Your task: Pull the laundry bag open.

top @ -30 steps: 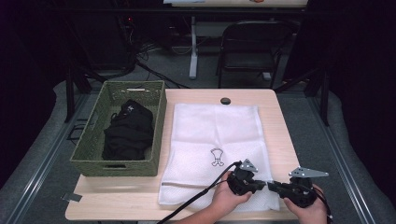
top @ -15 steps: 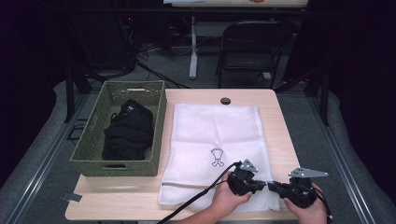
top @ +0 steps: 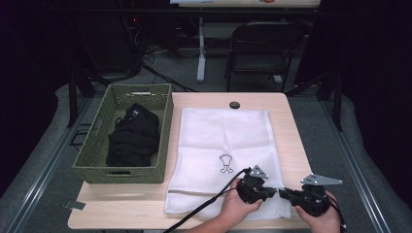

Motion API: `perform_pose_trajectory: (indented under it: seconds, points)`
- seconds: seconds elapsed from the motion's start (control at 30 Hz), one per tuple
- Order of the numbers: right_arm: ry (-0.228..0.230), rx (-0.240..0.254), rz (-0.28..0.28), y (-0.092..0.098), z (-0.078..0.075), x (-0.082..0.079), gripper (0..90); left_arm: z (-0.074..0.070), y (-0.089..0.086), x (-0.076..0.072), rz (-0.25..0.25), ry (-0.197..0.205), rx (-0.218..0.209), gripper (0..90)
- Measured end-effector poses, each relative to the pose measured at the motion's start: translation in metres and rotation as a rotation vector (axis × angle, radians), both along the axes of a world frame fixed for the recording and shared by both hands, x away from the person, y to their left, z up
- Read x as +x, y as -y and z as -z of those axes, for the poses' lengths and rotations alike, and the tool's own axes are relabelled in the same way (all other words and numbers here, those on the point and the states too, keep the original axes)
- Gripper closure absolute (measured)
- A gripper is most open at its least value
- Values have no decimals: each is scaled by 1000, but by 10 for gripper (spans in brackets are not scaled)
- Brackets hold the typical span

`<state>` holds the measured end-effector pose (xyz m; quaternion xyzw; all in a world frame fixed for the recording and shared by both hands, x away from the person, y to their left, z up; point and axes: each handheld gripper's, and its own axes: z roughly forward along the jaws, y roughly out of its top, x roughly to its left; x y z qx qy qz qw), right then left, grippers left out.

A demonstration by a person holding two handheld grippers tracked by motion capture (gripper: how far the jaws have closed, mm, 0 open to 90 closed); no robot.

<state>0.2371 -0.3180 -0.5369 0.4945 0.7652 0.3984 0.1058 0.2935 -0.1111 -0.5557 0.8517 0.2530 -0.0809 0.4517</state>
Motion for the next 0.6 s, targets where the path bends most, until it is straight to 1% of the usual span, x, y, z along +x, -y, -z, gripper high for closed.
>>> perform_pose_trajectory:
  seconds: [0.13, 0.17, 0.23, 0.4, 0.43, 0.47, 0.5, 0.6]
  points:
    - [9, -5, 1, -1, 0, 0, 827, 0, 1, 0, -11, -3, -2, 872]
    - [8, -6, 2, -1, 0, 0, 828, 1, 1, 1, -6, -6, -4, 872]
    - [10, -11, 2, -1, 0, 0, 828, 0, 2, 1, -11, -2, 3, 872]
    - [15, -11, 7, -1, 0, -1, 829, 0, 2, 1, -8, 4, 2, 872]
    - [15, -9, 7, -1, 0, -1, 830, 0, 2, 1, 1, -2, -1, 871]
    - [15, -9, 7, -1, 0, -1, 830, 0, 2, 1, 1, -2, -1, 871]
    - [13, -6, 9, -1, 0, -1, 830, 0, 2, 2, 0, -11, -6, 871]
    - [18, -8, 7, -1, -1, -1, 830, 0, 1, 3, 2, -15, -14, 870]
